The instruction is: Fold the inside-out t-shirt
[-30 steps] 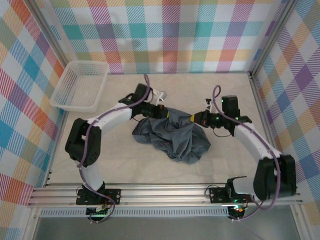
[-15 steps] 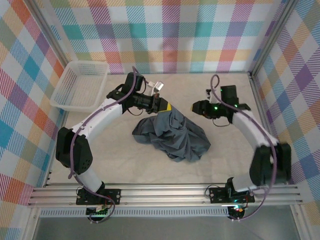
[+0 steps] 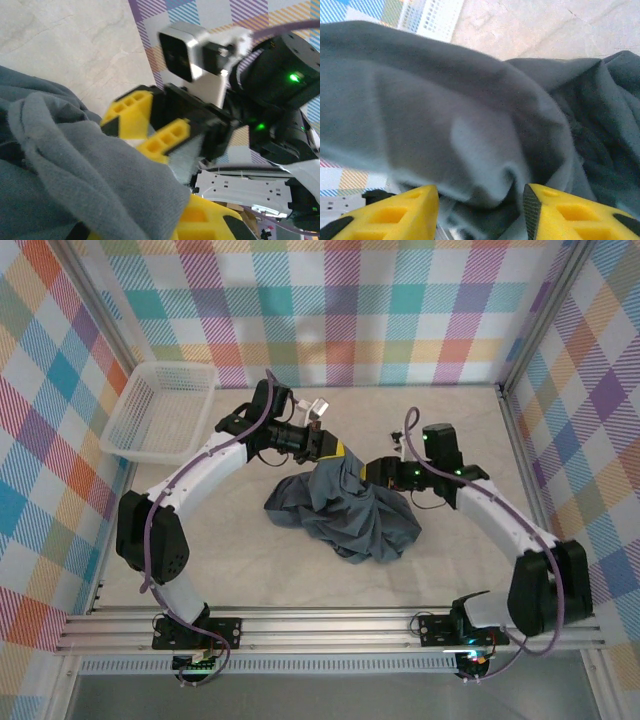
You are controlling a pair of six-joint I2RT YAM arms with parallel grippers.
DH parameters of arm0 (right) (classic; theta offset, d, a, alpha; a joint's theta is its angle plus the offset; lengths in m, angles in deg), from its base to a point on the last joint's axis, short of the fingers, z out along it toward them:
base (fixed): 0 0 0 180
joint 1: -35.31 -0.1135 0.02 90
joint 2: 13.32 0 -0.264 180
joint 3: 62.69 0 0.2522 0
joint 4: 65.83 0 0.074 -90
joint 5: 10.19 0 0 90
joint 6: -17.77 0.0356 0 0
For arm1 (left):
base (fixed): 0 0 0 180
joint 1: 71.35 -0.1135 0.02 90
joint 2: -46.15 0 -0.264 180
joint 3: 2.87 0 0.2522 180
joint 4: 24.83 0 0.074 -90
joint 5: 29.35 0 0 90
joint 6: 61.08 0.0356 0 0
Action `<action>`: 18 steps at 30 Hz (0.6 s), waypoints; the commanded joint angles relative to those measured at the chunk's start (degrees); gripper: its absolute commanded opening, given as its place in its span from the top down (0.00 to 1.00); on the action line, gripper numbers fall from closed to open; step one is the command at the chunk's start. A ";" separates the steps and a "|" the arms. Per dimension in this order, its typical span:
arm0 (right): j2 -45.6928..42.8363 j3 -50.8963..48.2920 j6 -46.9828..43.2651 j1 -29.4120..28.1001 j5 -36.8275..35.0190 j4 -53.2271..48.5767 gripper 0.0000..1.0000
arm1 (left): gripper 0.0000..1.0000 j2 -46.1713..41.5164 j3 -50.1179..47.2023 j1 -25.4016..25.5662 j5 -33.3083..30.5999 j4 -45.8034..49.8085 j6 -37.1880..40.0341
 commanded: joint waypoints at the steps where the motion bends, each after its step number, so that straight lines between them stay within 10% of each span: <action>1: 3.17 3.23 1.91 0.00 5.20 6.88 0.64 | 1.00 -0.60 1.71 -0.38 0.49 1.32 1.65; 7: 3.34 3.43 5.16 0.00 8.04 10.00 1.00 | 1.00 -1.40 0.60 -1.13 -2.83 2.30 2.24; 18: -12.17 -1.40 21.59 0.15 12.73 21.30 1.00 | 0.89 1.66 -2.20 -8.10 -4.53 0.22 2.99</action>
